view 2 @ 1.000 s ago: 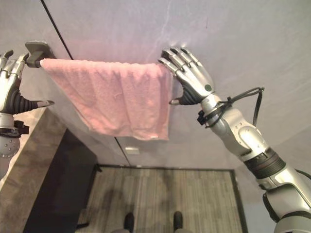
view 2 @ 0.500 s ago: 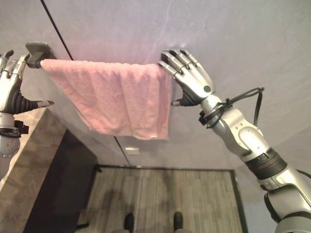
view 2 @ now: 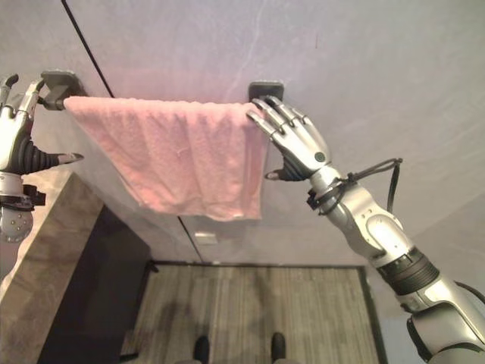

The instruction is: Put brush and paste in cup on sink, flatten towel.

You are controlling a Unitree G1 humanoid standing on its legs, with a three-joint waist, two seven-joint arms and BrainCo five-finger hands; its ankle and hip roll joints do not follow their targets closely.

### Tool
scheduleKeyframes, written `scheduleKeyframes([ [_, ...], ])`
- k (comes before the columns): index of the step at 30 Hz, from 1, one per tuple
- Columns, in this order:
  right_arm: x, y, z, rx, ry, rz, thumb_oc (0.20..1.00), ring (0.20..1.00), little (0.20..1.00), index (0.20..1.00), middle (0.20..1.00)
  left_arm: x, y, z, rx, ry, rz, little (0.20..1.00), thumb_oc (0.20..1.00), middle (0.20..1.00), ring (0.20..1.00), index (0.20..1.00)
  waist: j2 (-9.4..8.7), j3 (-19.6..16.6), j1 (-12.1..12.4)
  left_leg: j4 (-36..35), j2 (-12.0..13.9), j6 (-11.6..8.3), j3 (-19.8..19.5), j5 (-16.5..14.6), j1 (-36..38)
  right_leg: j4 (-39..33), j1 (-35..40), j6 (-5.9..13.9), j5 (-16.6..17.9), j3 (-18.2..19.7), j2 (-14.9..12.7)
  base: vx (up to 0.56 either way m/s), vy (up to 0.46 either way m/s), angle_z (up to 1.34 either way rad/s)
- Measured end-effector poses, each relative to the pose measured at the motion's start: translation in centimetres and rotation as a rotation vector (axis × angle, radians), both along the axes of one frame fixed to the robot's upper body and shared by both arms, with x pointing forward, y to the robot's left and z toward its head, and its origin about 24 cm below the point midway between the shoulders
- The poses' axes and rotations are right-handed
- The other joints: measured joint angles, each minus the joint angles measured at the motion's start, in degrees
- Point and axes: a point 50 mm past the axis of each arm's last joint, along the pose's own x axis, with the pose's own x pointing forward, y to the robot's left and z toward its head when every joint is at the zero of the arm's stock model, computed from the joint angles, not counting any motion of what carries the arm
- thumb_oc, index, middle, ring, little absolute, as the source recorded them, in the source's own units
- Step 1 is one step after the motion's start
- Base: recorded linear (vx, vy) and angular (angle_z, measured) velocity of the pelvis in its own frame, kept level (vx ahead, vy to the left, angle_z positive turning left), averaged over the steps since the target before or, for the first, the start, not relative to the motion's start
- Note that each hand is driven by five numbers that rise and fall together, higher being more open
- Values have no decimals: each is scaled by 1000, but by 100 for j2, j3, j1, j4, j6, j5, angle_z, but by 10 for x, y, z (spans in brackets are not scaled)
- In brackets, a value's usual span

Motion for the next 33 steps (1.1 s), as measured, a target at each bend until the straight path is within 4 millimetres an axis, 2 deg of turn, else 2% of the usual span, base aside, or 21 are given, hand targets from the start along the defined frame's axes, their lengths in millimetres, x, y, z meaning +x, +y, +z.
scheduleKeyframes([
  [10, 2, 2, -5, -7, 17, -4, 1000, 1000, 1000, 1000, 1000, 1, 0, -3, 0, 14, 5, 1000, 1000, 1000, 1000, 1000, -25, -81, -4, 0, -1, 0, 14, 0, -9, 1, -18, -2, 3, 7, 0, 0, 0, 0],
  [13, 3, 1, -7, -13, 30, -11, 1000, 1000, 1000, 1000, 1000, 3, -1, -10, 1, 41, 4, 1000, 1000, 1000, 1000, 1000, -20, -256, -4, 0, -4, 1, 9, 0, -96, 1, -94, 1, 7, 7, -1, 0, 0, 0],
  [17, 5, 3, -13, -4, 51, -15, 1000, 1000, 1000, 1000, 1000, 6, -3, -17, 3, 76, 0, 1000, 1000, 1000, 1000, 1000, -21, -320, 4, 0, -5, 1, 8, 0, -95, 0, -94, 0, 10, 7, -2, 0, 0, 0],
  [30, 4, 10, -11, 28, 45, 7, 1000, 1000, 1000, 1000, 1000, 7, -2, 4, 72, -20, 43, 1000, 1000, 1000, 1000, 1000, -27, -325, -26, -1, -9, 1, 38, 1, -150, -1, -171, 3, 12, 16, -11, 0, 0, 0],
  [32, 4, 12, -11, 34, 46, 10, 1000, 1000, 1000, 1000, 1000, 4, -17, 12, 86, -66, -28, 1000, 1000, 1000, 1000, 1000, -33, -328, -24, -1, -9, 1, 27, 1, -156, -1, -171, 3, 12, 15, -8, 0, 0, 0],
  [33, 4, 13, -12, 39, 49, 15, 1000, 1000, 1000, 1000, 1000, -1, -41, 17, 114, -101, -152, 1000, 1000, 1000, 1000, 1000, -34, -329, -39, 0, -9, 1, 33, 1, -154, 0, -171, 4, 12, 16, -8, 0, 0, 0],
])
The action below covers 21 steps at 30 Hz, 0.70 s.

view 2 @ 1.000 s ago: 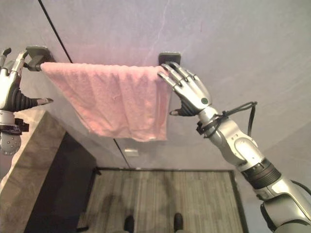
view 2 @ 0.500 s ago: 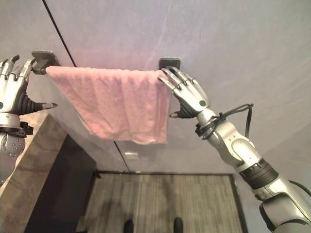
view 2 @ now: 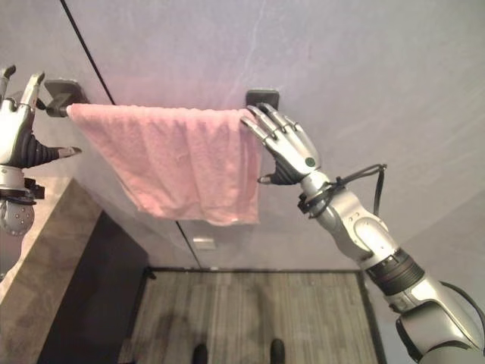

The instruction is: Put brush and paste in cup on sink, flatten towel.

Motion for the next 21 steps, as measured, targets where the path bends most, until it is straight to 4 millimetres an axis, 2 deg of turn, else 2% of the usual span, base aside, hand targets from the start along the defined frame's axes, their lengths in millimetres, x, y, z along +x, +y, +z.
scheduleKeyframes([
  [2, -1, 4, 0, 8, 1, 16, 1000, 1000, 1000, 1000, 1000, -12, -40, 9, 63, -58, -208, 1000, 1000, 1000, 1000, 1000, 17, 11, -68, 0, 3, 0, 4, 0, 1, 0, -2, 0, 0, 1, 5, 0, 0, 0],
  [3, -1, 6, 1, 3, -1, 24, 1000, 1000, 1000, 1000, 1000, -16, -52, 12, 91, -84, -266, 1000, 1000, 1000, 1000, 1000, 37, 24, -107, 0, 6, 0, 8, 0, 4, 0, -2, 0, 0, 5, 9, 3, -14, -4],
  [5, -1, 8, 2, -4, -5, 39, 1000, 1000, 1000, 1000, 1000, -22, -61, 18, 100, -120, -317, 1000, 1000, 1000, 1000, 1000, 88, 48, -146, 0, 19, -1, 33, -1, 19, 0, -2, -2, 2, 25, 20, 1, -16, -6],
  [11, -3, 10, 2, -9, -5, 53, 1000, 1000, 1000, 1000, 1000, -19, -61, 16, 61, -128, -315, 1000, 1000, 1000, 1000, 1000, 241, 40, -129, 0, 23, -1, 48, -2, 29, 0, -2, -5, 3, 41, 27, 1, -5, -2],
  [17, -5, 9, 4, -22, -9, 56, 1000, 1000, 1000, 1000, 1000, -6, -26, -22, 16, 48, -144, 1000, 1000, 1000, 1000, 1000, 293, 50, -121, 0, 27, 1, 67, -9, 24, 0, -16, -8, 5, 58, 32, 0, 0, 0],
  [21, -7, 6, 4, -21, -10, 50, 1000, 1000, 1000, 1000, 1000, -14, -6, -28, -39, 47, -53, 1000, 1000, 1000, 1000, 1000, 292, 50, -115, -1, 25, 2, 66, -17, 17, -1, -22, -9, 4, 60, 31, 0, 0, 0],
])
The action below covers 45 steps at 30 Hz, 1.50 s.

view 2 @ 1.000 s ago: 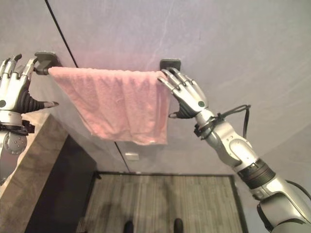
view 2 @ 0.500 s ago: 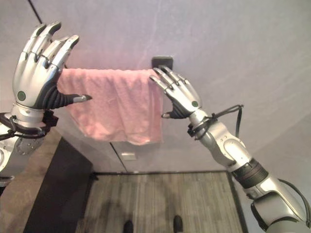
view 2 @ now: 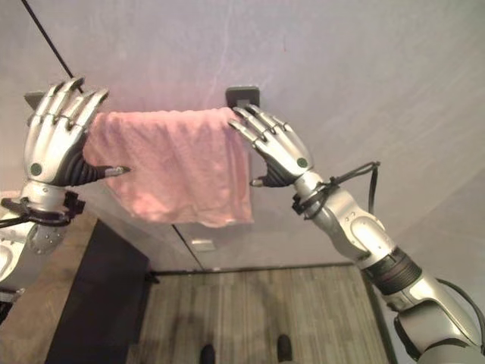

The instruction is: Put brush and paste in cup on sink, flatten towel.

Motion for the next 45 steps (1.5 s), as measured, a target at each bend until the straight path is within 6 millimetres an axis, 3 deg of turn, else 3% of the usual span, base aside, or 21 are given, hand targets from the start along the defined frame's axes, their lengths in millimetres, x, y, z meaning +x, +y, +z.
scheduleKeyframes([
  [10, -4, -6, -2, 0, 4, -13, 1000, 1000, 1000, 1000, 1000, -3, 25, -20, -75, 60, 132, 1000, 1000, 1000, 1000, 1000, -15, -9, 0, 0, 8, -1, -4, -4, -46, -17, -46, 0, 0, -4, 7, 0, 0, 0],
  [19, -4, -6, -1, 0, 3, -12, 1000, 1000, 1000, 1000, 1000, -1, 28, -36, -165, 103, 138, 1000, 1000, 1000, 1000, 1000, -50, -4, -15, 0, 10, -1, 7, -4, -56, -41, -66, 0, 0, 3, 11, 0, 0, 0],
  [29, -5, -12, -3, 24, 5, -33, 1000, 1000, 1000, 1000, 1000, 7, 28, -31, -137, 108, 138, 1000, 1000, 1000, 1000, 1000, -106, 4, -17, -1, 2, -1, 18, -4, -61, -45, -80, 4, -4, 26, 6, 0, 0, 0],
  [35, -10, -40, -33, 157, 138, -145, 1000, 1000, 1000, 1000, 1000, 7, 28, -29, -125, 105, 136, 1000, 1000, 1000, 1000, 1000, -134, 2, -8, -2, 1, 2, 25, -7, -63, -45, -82, 8, -9, 32, 1, -2, 6, 0],
  [37, -20, -54, -49, 346, 182, -199, 1000, 1000, 1000, 1000, 1000, 7, 29, -28, -125, 102, 140, 1000, 1000, 1000, 1000, 1000, -124, 7, -22, -2, 1, 7, 49, -11, -58, -45, -90, 9, -9, 52, 1, -9, 27, -6],
  [45, -26, -31, -27, 414, 66, -64, 1000, 1000, 1000, 1000, 1000, 10, 27, -27, -124, 104, 133, 1000, 1000, 1000, 1000, 1000, -97, 24, -97, -1, 1, 8, 84, -11, -47, -45, -99, 13, 7, 85, 1, -4, 4, -2],
])
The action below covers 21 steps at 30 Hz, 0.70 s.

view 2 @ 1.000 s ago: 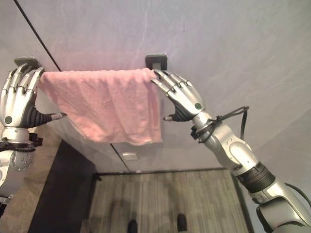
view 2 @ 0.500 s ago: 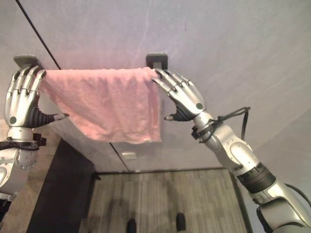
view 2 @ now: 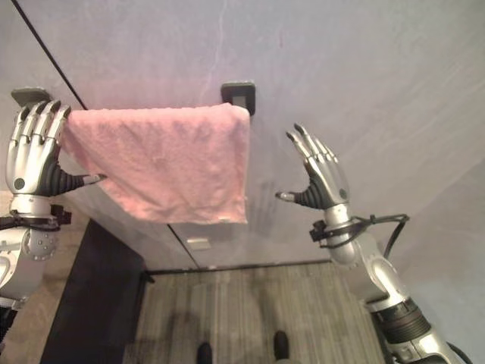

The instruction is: Put brush and paste in cup on sink, flatten towel.

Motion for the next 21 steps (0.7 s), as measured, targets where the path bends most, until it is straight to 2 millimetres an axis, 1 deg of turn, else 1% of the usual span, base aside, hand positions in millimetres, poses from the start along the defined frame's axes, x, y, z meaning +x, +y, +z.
scheduleKeyframes([
  [2, 1, 15, 10, -14, -41, 65, 1000, 1000, 1000, 1000, 1000, 2, -2, 0, 2, -1, -7, 1000, 1000, 1000, 1000, 1000, 1, 1, 9, 0, 1, 0, 1, 0, 1, 2, 0, 0, 6, 0, 2, 0, 0, 0],
  [3, 0, 24, 19, -19, -87, 122, 1000, 1000, 1000, 1000, 1000, 6, -6, 2, 7, -4, -25, 1000, 1000, 1000, 1000, 1000, -9, 5, 69, 1, 6, 0, -8, 1, 0, 1, 7, -1, 7, -6, 6, 0, 0, 0],
  [5, 0, 32, 27, -17, -122, 154, 1000, 1000, 1000, 1000, 1000, 8, -8, 2, 14, -5, -33, 1000, 1000, 1000, 1000, 1000, -14, 9, 86, 1, 4, 0, -7, 1, -1, 5, 5, 4, 18, -7, 6, -17, -1, 1],
  [6, 0, 41, 35, -19, -157, 192, 1000, 1000, 1000, 1000, 1000, 11, -10, 4, 31, -2, -43, 1000, 1000, 1000, 1000, 1000, -30, 18, 114, 1, 5, -1, -14, 1, -1, 10, 8, 4, 18, -10, 7, 0, 0, 0],
  [9, -1, 49, 39, -25, -175, 228, 1000, 1000, 1000, 1000, 1000, 11, -10, 6, 32, -9, -49, 1000, 1000, 1000, 1000, 1000, -58, 35, 116, 1, 5, -3, -15, 2, -1, 2, 10, 5, 19, -11, 6, 0, 0, 0],
  [10, -1, 55, 39, -39, -175, 252, 1000, 1000, 1000, 1000, 1000, 12, -11, 8, 33, -14, -53, 1000, 1000, 1000, 1000, 1000, -78, 45, 118, 1, 6, -6, -17, 5, -3, 2, 9, 6, 20, -14, 7, 0, 0, 0],
  [12, 0, 59, 36, -51, -165, 266, 1000, 1000, 1000, 1000, 1000, 12, -12, 9, 36, -18, -57, 1000, 1000, 1000, 1000, 1000, -100, 57, 120, 1, 6, -6, -18, 5, -3, 2, 10, 6, 20, -15, 7, 0, 0, 0],
  [14, 6, 62, 31, -82, -134, 266, 1000, 1000, 1000, 1000, 1000, 14, -12, 12, 46, -24, -61, 1000, 1000, 1000, 1000, 1000, -143, 82, 121, 1, 10, -13, -20, 10, -4, 2, 9, 5, 21, -15, 10, 0, 0, 0],
  [16, 15, 63, 25, -163, -82, 250, 1000, 1000, 1000, 1000, 1000, 15, -13, 18, 87, -26, -67, 1000, 1000, 1000, 1000, 1000, -212, 121, 146, 2, 12, -23, -22, 17, -9, 5, 3, 3, 23, -15, 14, 0, 0, 0],
  [19, 24, 66, 31, -251, -88, 231, 1000, 1000, 1000, 1000, 1000, 15, -12, 21, 114, -22, -66, 1000, 1000, 1000, 1000, 1000, -268, 114, 132, 2, 10, -24, -18, 17, -13, 2, -7, 6, 23, -9, 14, -10, 4, -1],
  [21, 31, 63, 38, -315, -101, 200, 1000, 1000, 1000, 1000, 1000, 15, -12, 26, 128, -27, -66, 1000, 1000, 1000, 1000, 1000, -306, 126, 134, 1, 10, -27, -16, 19, -43, 1, -39, 15, 25, -4, 13, 0, 0, 0],
])
